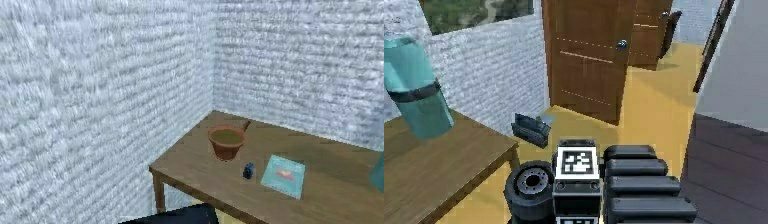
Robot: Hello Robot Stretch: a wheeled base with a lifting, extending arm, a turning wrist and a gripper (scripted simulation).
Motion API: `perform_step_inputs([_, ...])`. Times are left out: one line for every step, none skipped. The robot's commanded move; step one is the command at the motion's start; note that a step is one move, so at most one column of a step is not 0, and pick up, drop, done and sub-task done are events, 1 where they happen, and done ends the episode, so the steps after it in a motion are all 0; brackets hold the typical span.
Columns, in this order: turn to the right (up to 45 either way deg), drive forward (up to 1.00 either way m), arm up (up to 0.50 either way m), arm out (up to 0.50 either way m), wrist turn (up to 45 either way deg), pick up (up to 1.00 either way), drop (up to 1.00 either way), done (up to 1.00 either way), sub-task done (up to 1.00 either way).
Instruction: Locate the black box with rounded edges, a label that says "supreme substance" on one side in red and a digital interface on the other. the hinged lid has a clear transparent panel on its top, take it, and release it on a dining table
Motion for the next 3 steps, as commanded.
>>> perform_step_inputs([45.0,0.00,0.00,0.00,0.0,0.00,0.00,0.00,0.00])
perform_step_inputs([18.0,0.00,0.00,0.00,0.0,0.00,0.00,0.00,0.00])
perform_step_inputs([3.0,0.00,0.00,0.00,0.0,0.00,0.00,0.00,0.00])
